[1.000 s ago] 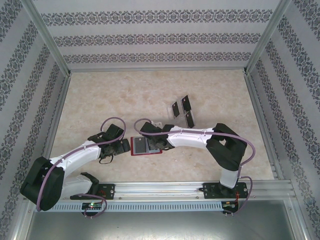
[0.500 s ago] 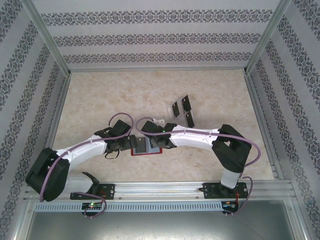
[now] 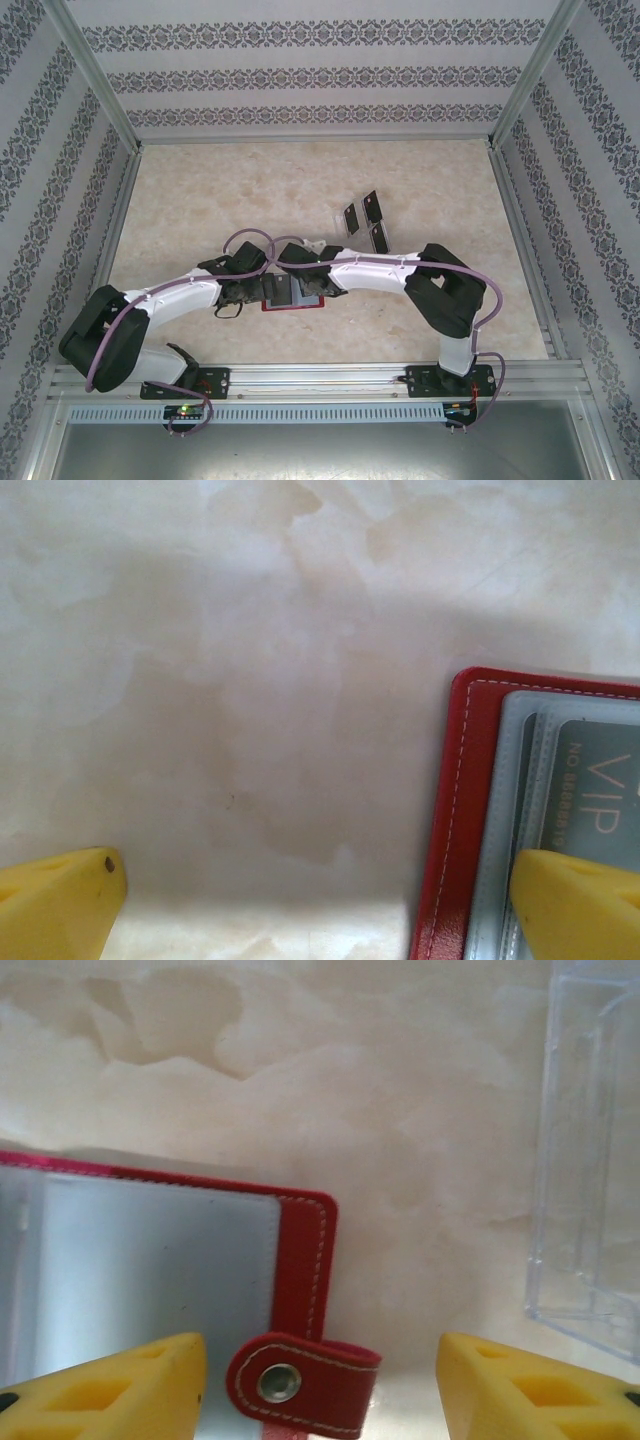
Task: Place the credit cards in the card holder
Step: Press the card holder at the bottom-center of the table.
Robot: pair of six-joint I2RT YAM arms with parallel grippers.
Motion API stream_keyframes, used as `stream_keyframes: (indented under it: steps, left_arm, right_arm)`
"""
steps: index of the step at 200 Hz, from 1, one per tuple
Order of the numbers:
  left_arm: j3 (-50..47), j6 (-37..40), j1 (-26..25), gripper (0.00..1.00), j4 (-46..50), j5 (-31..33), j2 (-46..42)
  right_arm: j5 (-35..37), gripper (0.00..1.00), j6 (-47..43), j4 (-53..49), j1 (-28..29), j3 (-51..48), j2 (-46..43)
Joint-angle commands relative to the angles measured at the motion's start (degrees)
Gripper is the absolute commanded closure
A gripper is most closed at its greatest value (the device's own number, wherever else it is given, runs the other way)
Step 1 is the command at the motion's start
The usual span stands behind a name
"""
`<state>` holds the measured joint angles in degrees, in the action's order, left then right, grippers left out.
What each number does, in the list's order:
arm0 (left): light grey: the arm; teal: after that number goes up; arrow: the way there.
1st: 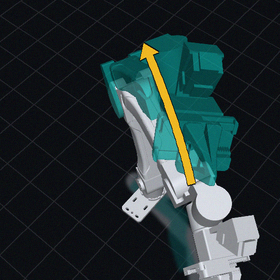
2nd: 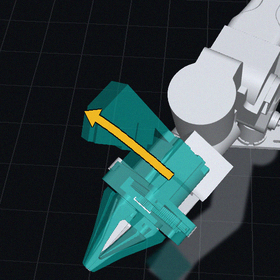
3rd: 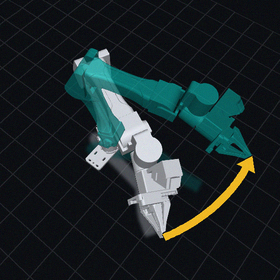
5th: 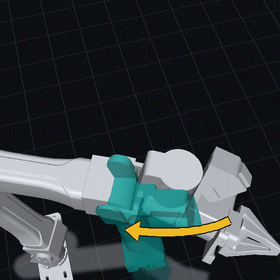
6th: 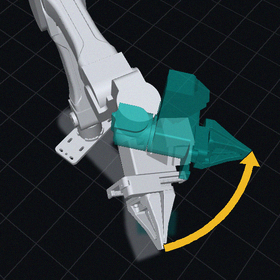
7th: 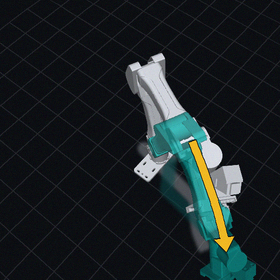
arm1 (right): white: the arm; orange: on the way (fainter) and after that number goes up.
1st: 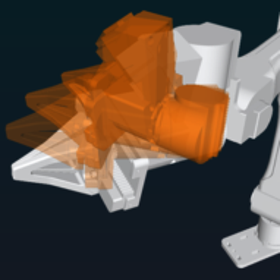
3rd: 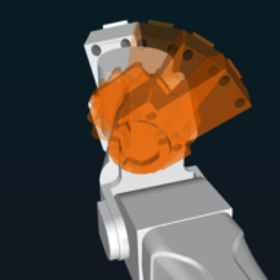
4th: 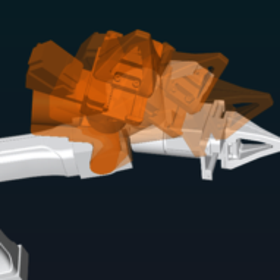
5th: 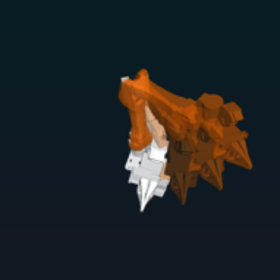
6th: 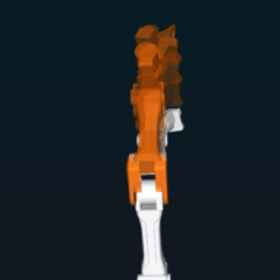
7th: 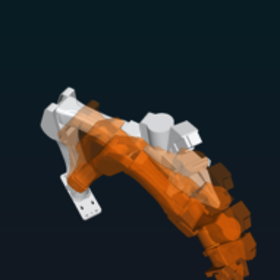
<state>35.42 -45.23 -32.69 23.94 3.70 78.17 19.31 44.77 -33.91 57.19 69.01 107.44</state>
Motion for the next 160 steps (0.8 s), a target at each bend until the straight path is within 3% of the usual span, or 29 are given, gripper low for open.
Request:
stream_keyframes:
  steps: [1, 70, 160]
  left_arm:
    - [-1.14, -0.10, -0.82, 0.00, -1.88, 0.47, 2.33]
    - [-2.03, -0.45, -0.80, 0.00, -1.97, 0.56, 2.31]
    - [-1.76, -0.52, -0.81, 0.00, -1.88, 0.42, 2.42]
  right_arm:
    - [2.86, 0.40, 0.80, -1.42, -0.67, -0.73, -0.35]
    - [4.11, 0.55, 2.05, -0.89, -0.85, -5.28, -5.49]
    - [3.46, 0.60, 3.82, 0.18, -2.34, -10.01, -7.99]
